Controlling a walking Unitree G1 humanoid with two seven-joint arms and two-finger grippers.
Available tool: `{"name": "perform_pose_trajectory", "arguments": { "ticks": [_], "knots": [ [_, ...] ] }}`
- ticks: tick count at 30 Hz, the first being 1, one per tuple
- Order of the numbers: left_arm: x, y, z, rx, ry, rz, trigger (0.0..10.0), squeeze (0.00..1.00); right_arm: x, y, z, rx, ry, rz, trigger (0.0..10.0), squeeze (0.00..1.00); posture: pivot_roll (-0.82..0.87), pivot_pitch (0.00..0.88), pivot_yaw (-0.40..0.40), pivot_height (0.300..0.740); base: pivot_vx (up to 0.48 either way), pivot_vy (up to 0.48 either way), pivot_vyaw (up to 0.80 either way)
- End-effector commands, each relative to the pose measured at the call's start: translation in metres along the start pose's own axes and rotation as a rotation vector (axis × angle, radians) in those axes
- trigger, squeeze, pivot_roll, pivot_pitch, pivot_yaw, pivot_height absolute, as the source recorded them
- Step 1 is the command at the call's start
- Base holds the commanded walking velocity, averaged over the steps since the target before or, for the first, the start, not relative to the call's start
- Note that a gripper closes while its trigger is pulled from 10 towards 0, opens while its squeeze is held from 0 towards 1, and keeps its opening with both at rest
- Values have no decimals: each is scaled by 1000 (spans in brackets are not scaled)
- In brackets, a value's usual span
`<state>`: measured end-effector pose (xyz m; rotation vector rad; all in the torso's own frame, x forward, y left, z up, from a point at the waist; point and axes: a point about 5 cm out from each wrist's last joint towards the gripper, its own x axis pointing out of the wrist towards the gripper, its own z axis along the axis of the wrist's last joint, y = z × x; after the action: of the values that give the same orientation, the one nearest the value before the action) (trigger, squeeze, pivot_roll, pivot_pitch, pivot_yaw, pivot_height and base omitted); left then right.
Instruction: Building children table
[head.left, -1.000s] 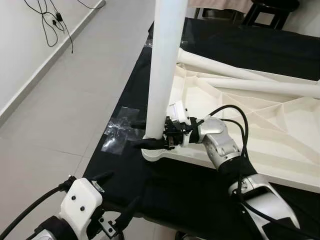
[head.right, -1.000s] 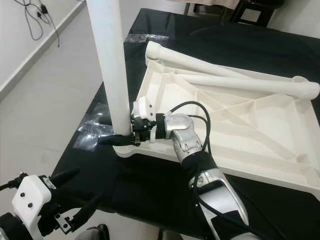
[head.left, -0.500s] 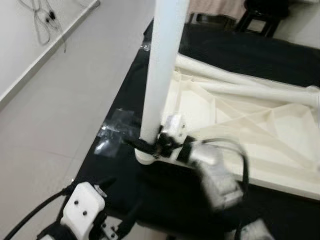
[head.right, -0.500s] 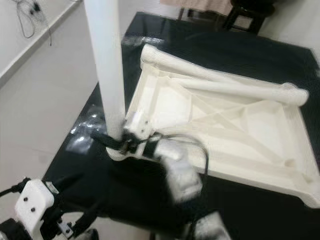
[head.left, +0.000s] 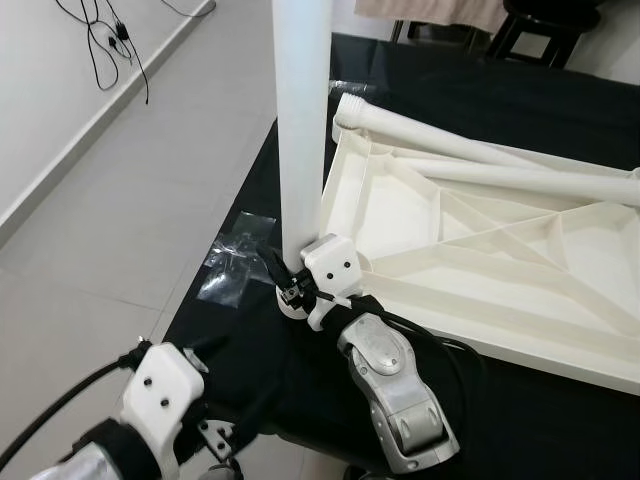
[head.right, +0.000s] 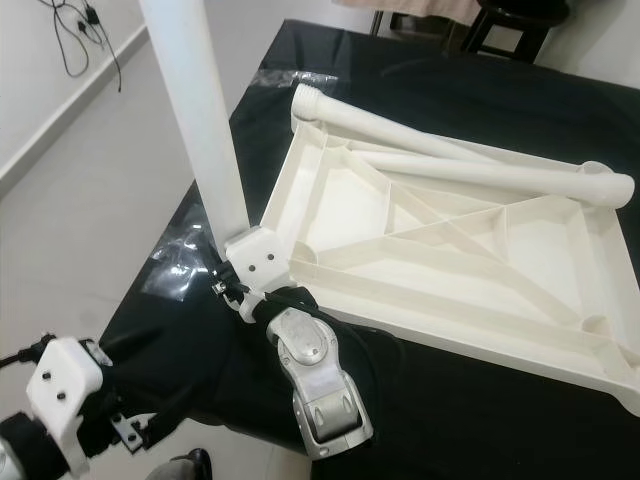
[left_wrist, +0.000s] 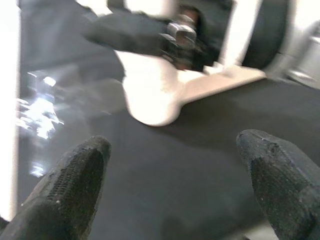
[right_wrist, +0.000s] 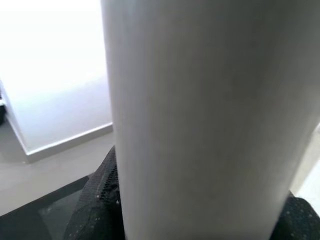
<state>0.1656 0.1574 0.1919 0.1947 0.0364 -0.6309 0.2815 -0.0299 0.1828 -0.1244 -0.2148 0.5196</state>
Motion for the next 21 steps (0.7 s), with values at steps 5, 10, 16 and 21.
{"name": "perform_pose_trajectory", "arguments": {
  "ticks": [5,10,16,21],
  "knots": [
    [3,17,12,-24,-61,35,10000,0,-19,18,-55,125,275,-103,10000,0,170,196,-42,740,0,0,0],
    [17,49,62,-83,-301,7,10000,0,-13,21,-60,127,259,-105,10000,0,173,155,-33,740,0,0,0],
    [25,54,93,-119,-406,-159,10000,1000,-10,23,-61,131,259,-107,10000,0,174,141,-27,740,0,0,0],
    [44,71,119,-106,-446,-244,10000,1000,-7,26,-60,141,256,-114,10000,0,167,134,-8,740,0,0,0]
  ]
}}
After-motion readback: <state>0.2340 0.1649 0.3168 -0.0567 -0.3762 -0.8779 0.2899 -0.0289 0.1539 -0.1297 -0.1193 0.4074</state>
